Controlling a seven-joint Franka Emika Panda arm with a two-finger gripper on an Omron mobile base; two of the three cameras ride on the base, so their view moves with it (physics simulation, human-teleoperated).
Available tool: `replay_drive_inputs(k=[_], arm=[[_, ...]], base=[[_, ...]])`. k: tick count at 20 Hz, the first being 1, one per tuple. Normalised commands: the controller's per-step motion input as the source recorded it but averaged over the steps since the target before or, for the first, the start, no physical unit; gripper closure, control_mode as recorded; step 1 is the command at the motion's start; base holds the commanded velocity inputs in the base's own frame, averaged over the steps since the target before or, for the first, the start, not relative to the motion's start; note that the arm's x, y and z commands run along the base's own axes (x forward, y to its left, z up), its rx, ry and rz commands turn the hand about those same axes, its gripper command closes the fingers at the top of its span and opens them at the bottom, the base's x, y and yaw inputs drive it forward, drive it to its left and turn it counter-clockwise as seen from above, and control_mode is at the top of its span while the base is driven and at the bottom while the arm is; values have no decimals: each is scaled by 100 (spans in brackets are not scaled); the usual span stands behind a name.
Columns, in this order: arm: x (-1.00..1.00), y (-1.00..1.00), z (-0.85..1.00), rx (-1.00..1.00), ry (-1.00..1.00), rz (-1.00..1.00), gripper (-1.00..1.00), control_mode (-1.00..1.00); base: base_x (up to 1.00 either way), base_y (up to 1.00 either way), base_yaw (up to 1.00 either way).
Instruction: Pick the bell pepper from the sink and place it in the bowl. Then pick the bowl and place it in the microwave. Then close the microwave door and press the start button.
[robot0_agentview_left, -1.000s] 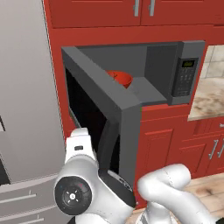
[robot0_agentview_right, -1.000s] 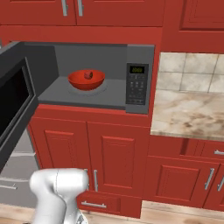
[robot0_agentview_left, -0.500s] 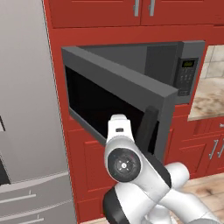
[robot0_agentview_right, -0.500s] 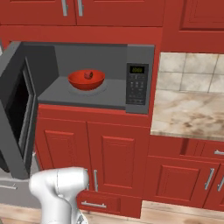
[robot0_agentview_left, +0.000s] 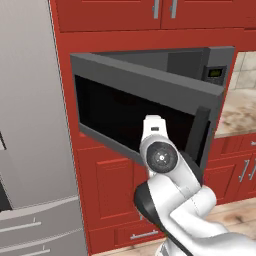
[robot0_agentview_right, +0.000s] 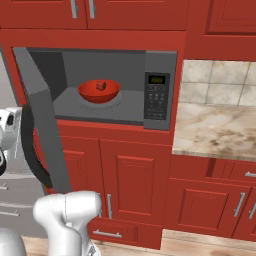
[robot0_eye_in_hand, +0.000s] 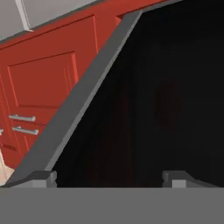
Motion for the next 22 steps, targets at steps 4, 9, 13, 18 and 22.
replay_drive_inputs(k=[4,9,13,18,22], arm=[[100,-62,0,0,0,-1,-100,-100],[100,-62,0,0,0,0,-100,-100],[100,-50,-4,0,1,0,-100,-100],[100,-23,-21,-2,16,0,-100,-100],[100,-8,-5,0,13,0,-100,-100]], base=[[0,0,0],[0,0,0],[0,0,0],[0,0,0],[0,0,0]])
